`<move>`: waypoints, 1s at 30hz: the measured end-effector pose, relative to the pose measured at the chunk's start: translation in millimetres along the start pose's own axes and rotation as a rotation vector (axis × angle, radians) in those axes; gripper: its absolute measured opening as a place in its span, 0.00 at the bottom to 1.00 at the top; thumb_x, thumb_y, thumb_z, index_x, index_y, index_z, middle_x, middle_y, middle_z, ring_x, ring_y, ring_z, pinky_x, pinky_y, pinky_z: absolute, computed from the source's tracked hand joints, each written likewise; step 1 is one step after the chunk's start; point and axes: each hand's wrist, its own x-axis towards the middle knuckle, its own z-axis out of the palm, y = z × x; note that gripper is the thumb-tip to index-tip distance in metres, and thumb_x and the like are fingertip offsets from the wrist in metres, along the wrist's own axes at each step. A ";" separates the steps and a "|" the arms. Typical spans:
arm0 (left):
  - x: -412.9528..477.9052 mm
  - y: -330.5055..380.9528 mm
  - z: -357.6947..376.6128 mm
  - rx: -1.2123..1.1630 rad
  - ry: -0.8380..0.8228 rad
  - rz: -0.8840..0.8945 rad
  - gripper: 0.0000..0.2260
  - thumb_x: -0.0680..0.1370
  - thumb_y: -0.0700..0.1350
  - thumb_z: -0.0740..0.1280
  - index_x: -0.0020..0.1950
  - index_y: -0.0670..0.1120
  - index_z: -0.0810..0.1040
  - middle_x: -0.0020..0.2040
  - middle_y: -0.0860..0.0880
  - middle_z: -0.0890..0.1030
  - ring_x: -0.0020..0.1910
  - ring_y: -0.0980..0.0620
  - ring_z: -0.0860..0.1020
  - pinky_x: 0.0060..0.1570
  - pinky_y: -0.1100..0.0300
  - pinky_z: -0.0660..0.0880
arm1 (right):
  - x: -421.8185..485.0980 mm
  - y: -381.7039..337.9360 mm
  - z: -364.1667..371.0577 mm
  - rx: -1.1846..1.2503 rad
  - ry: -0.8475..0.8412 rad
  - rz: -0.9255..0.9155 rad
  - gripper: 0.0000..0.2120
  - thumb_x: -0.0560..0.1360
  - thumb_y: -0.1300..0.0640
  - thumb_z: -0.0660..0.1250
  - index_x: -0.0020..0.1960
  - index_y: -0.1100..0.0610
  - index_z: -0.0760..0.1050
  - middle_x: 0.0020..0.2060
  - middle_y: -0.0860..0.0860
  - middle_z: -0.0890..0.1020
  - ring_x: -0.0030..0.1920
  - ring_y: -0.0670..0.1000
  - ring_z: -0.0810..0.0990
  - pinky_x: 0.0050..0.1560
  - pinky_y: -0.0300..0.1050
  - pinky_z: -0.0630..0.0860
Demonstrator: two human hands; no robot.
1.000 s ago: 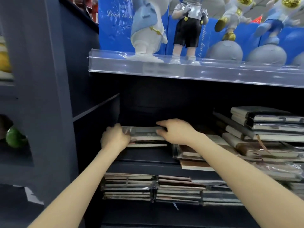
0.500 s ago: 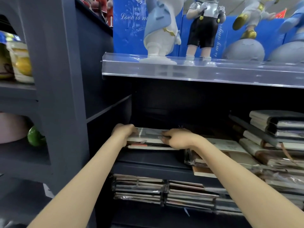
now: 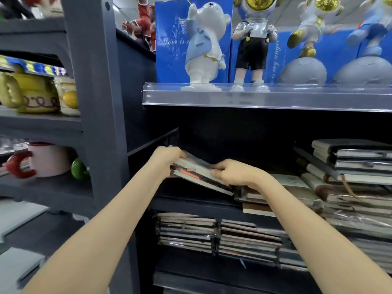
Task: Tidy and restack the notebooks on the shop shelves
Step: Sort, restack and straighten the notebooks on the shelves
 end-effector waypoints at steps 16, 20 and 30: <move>-243.7 -31.8 -49.9 -0.224 0.193 -0.045 0.07 0.74 0.37 0.69 0.51 0.40 0.79 0.44 0.42 0.82 0.28 0.48 0.81 0.28 0.57 0.79 | -169.1 -30.9 24.0 0.192 0.105 -0.052 0.26 0.80 0.39 0.53 0.69 0.55 0.69 0.58 0.50 0.79 0.57 0.53 0.77 0.56 0.45 0.71; -291.2 -44.3 -59.0 -0.154 0.175 0.011 0.04 0.73 0.36 0.69 0.46 0.37 0.80 0.40 0.42 0.83 0.37 0.45 0.80 0.45 0.52 0.78 | -197.5 -23.8 50.1 0.773 -0.047 0.048 0.24 0.78 0.39 0.59 0.69 0.49 0.69 0.56 0.46 0.79 0.51 0.50 0.78 0.43 0.44 0.75; -311.6 -79.9 -101.0 0.053 -0.159 0.181 0.16 0.76 0.33 0.64 0.59 0.50 0.76 0.49 0.49 0.85 0.45 0.51 0.83 0.38 0.58 0.80 | -211.7 -40.2 90.7 1.455 0.226 -0.070 0.18 0.70 0.65 0.73 0.59 0.59 0.76 0.48 0.55 0.85 0.46 0.56 0.85 0.43 0.49 0.83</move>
